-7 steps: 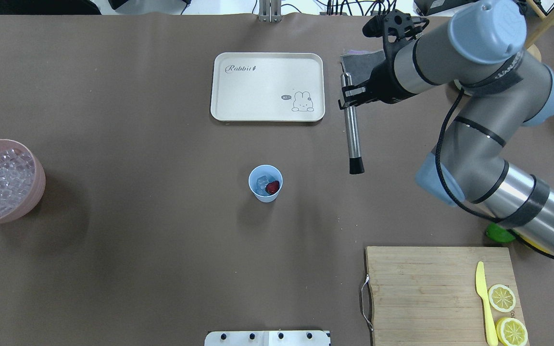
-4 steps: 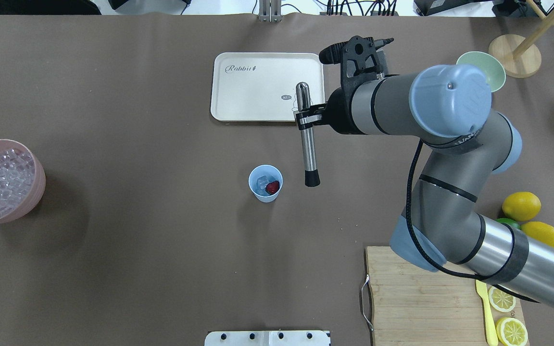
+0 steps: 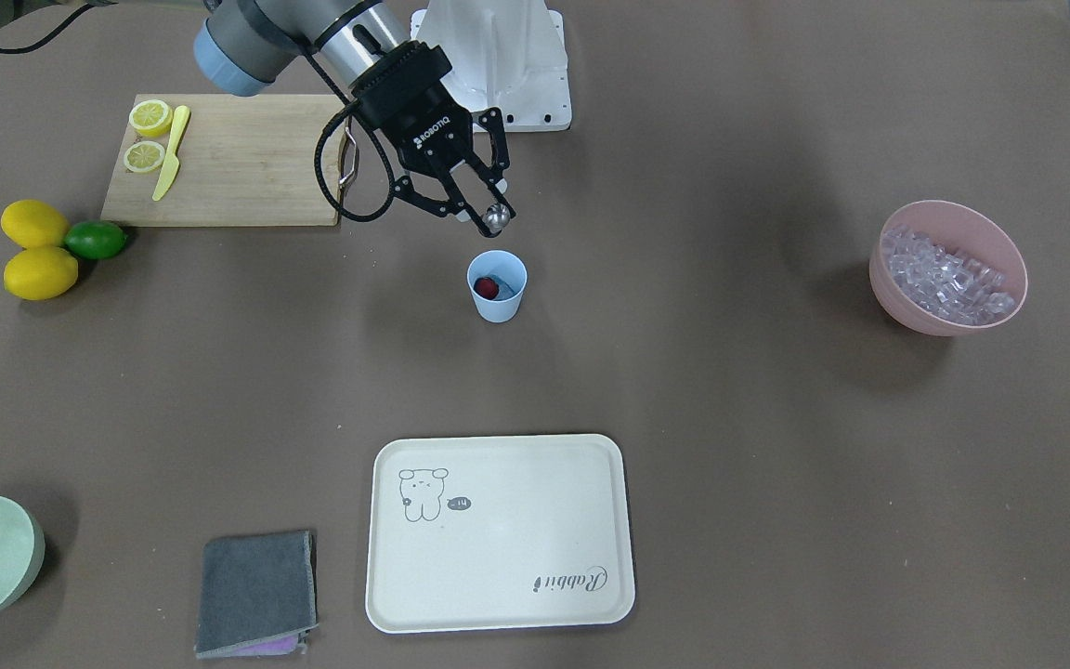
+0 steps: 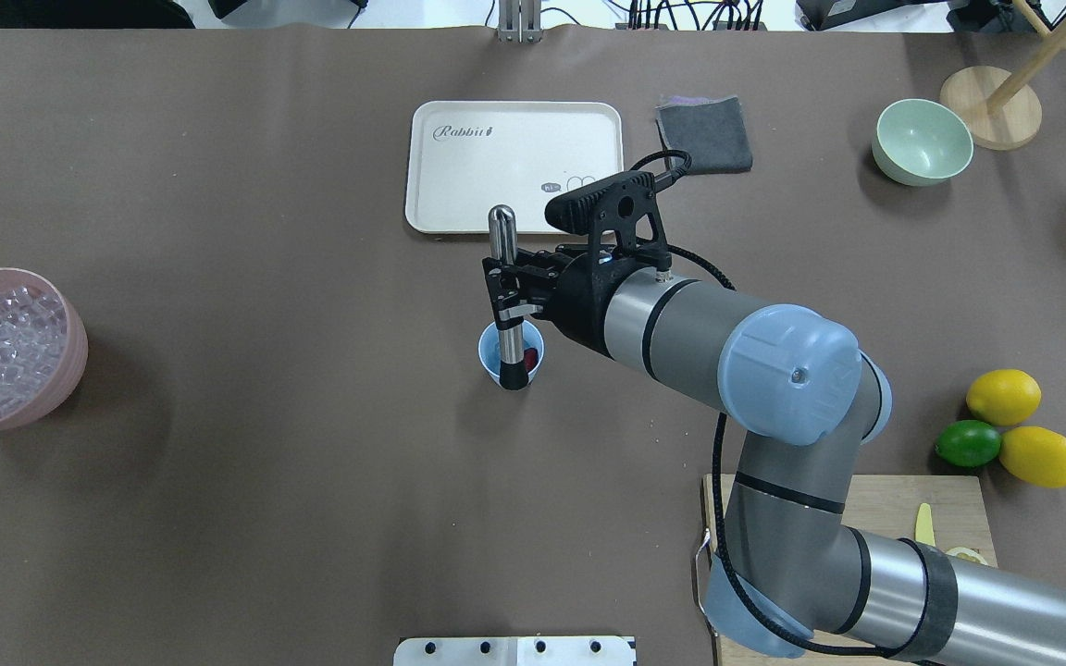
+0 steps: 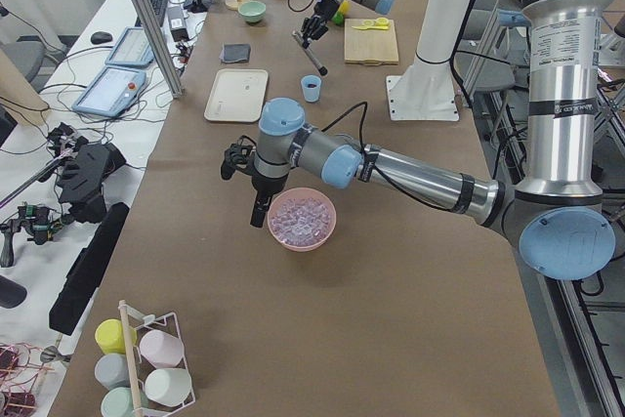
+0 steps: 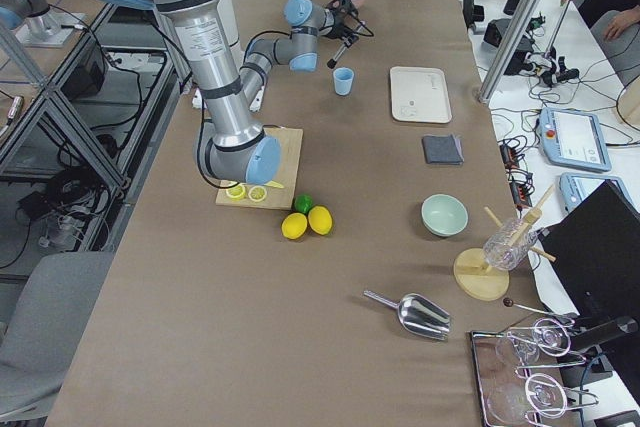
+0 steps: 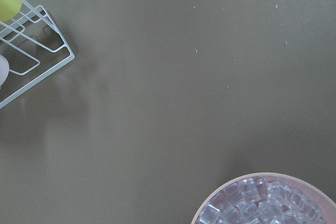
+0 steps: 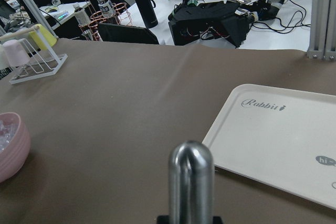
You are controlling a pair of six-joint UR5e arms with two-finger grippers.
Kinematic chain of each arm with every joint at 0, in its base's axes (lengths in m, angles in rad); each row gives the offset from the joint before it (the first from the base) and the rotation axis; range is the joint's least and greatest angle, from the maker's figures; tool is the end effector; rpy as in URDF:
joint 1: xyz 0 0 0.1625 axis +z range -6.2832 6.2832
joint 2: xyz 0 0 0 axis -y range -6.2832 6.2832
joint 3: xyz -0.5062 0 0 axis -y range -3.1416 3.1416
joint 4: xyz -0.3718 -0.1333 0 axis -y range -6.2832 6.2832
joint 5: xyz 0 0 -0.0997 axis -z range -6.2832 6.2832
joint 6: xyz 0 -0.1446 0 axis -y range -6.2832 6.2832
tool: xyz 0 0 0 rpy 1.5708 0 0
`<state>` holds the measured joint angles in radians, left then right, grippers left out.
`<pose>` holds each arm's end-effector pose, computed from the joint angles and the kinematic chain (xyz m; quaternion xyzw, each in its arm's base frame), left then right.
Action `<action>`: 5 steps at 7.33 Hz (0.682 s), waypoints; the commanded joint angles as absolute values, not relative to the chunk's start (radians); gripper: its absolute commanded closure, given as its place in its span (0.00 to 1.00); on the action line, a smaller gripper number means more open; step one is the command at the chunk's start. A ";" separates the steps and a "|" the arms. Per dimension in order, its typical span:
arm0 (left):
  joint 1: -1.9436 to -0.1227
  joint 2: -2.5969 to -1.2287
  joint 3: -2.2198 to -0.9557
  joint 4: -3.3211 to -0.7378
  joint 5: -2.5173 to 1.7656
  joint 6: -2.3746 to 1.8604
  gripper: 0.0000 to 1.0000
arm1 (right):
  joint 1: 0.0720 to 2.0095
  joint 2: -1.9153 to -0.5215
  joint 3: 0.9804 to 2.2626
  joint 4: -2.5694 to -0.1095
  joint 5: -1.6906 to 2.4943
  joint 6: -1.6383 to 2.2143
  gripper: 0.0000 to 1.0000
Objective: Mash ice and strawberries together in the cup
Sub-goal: 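Press the muddler down into the cup repeatedly with the right gripper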
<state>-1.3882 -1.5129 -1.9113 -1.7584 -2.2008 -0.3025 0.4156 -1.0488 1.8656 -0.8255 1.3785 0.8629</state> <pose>0.0380 -0.4705 0.6232 0.1426 0.3457 0.0166 0.9273 -0.5294 -0.4095 0.2318 0.4310 -0.5568 -0.0361 0.7092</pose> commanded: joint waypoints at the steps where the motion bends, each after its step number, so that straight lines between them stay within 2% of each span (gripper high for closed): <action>1: -1.388 -1.516 -1.914 -1.758 -2.201 -0.307 0.03 | 0.410 -1.051 1.859 -0.753 1.287 0.833 1.00; 5: -1.388 -1.511 -1.919 -1.758 -2.201 -0.314 0.03 | 0.407 -1.045 1.699 -0.591 1.230 0.833 1.00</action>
